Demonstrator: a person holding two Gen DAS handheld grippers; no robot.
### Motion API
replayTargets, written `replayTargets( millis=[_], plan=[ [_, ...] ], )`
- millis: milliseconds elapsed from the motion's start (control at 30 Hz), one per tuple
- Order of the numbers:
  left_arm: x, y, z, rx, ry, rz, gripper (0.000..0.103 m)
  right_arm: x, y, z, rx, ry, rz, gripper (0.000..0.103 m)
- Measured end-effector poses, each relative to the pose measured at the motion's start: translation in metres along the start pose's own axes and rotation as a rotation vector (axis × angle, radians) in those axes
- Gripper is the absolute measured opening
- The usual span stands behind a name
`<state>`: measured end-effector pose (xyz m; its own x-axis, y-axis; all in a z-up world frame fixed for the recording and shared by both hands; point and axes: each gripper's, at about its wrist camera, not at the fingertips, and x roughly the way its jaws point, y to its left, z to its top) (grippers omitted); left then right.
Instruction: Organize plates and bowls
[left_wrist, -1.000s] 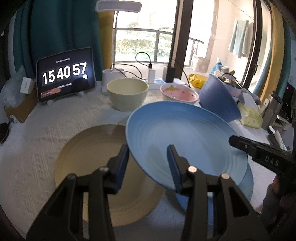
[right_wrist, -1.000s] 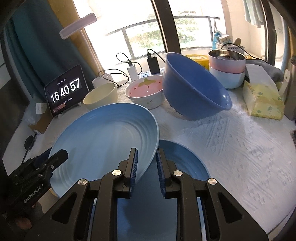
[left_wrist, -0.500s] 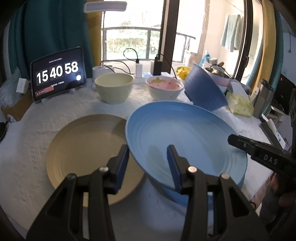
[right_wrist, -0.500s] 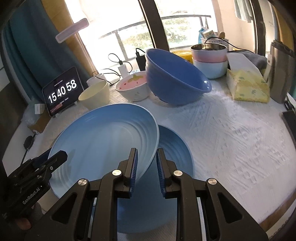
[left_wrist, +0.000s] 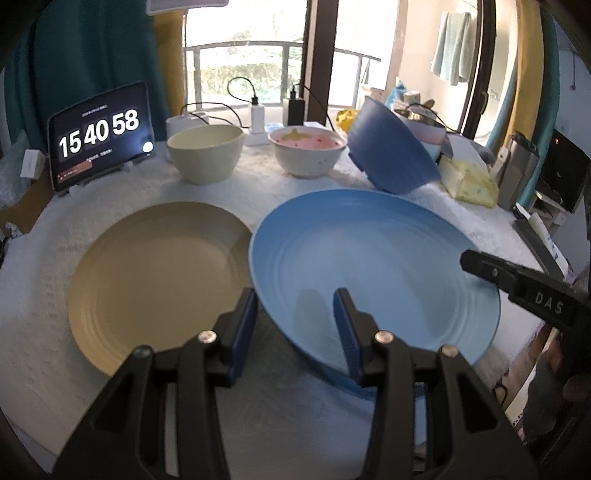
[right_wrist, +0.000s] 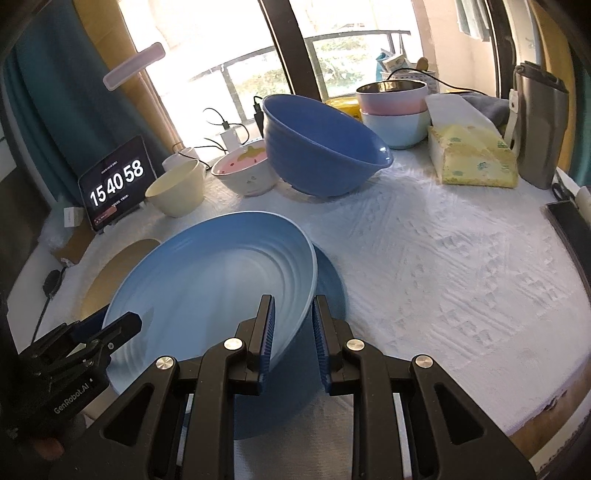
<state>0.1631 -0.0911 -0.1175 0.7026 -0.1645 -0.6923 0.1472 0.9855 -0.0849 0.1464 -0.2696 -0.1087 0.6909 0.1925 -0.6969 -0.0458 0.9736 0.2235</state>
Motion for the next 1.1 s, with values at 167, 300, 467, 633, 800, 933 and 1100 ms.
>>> replayTargets(
  millis=[167, 300, 467, 633, 800, 933, 1100],
  plan=[
    [0.009, -0.007, -0.004, 0.011, 0.035, 0.002, 0.044, -0.001, -0.006, -0.003, -0.002, -0.013, -0.021, 0.023],
    [0.015, -0.011, -0.006, 0.019, 0.059, 0.008, 0.045, 0.005, -0.011, -0.005, 0.006, 0.000, -0.026, 0.023],
    [0.018, -0.012, -0.008, 0.026, 0.076, 0.013, 0.045, 0.007, -0.018, -0.007, 0.019, 0.001, -0.045, 0.023],
    [0.016, -0.009, -0.010, 0.014, 0.074, 0.007, 0.045, 0.010, -0.017, -0.010, 0.011, 0.008, -0.047, 0.023],
    [0.012, -0.004, -0.010, -0.002, 0.062, 0.008, 0.045, 0.010, -0.015, -0.012, 0.000, 0.007, -0.062, 0.023],
    [0.009, -0.002, -0.010, -0.011, 0.048, 0.003, 0.045, 0.007, -0.015, -0.009, 0.006, -0.005, -0.064, 0.023],
    [0.002, 0.003, -0.008, -0.024, 0.026, -0.004, 0.045, 0.002, -0.012, -0.005, 0.001, -0.019, -0.081, 0.023]
  ],
)
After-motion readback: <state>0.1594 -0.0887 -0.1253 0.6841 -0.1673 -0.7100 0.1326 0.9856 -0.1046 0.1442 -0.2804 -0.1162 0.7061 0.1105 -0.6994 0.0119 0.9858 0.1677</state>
